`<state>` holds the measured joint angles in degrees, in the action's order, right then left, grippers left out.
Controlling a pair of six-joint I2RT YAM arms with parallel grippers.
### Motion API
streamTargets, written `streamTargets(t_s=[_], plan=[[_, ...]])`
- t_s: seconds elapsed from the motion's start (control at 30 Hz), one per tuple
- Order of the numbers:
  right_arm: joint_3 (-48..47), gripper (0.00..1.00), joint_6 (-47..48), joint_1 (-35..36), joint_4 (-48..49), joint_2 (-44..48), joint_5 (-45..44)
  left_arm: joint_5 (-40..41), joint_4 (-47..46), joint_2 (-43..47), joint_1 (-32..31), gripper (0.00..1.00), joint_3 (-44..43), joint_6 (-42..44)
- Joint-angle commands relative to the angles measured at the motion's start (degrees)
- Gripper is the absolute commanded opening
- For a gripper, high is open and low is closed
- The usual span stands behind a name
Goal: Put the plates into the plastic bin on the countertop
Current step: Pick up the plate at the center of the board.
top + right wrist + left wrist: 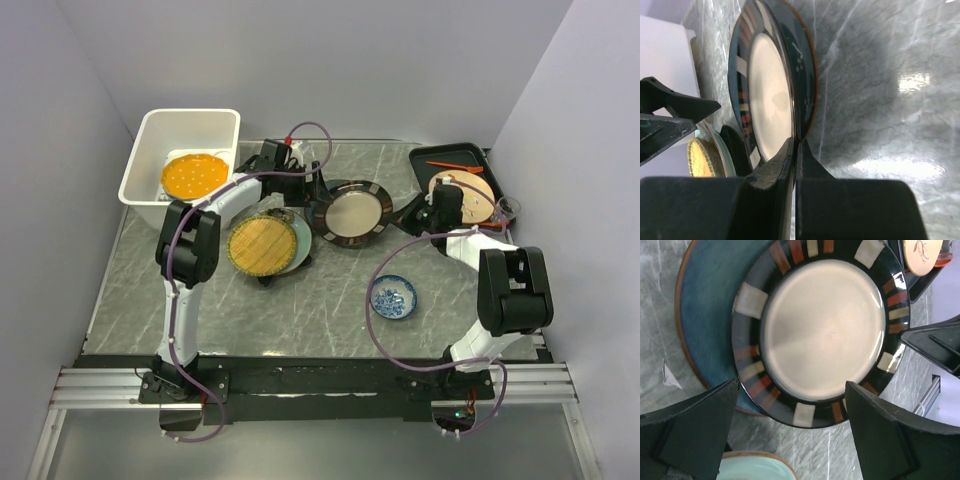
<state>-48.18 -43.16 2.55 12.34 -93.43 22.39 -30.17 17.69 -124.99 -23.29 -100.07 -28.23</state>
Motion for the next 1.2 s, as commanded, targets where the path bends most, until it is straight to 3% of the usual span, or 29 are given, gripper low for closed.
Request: streamTargets(t_s=[0.0, 0.4, 1.17], plan=[[1.3, 0.0, 1.9, -1.2, 3.0, 4.7, 0.5, -1.7, -2.5, -2.1, 0.0, 0.92, -3.4, -0.2], [4.1, 0.0, 2.8, -2.4, 4.7, 0.8, 0.3, 1.0, 0.5, -8.6, 0.0, 0.91, -9.2, 0.2], [3.6, 0.01, 0.0, -2.4, 10.0, -6.9, 4.4, -17.0, -6.4, -11.6, 0.1, 0.77, -9.1, -7.2]])
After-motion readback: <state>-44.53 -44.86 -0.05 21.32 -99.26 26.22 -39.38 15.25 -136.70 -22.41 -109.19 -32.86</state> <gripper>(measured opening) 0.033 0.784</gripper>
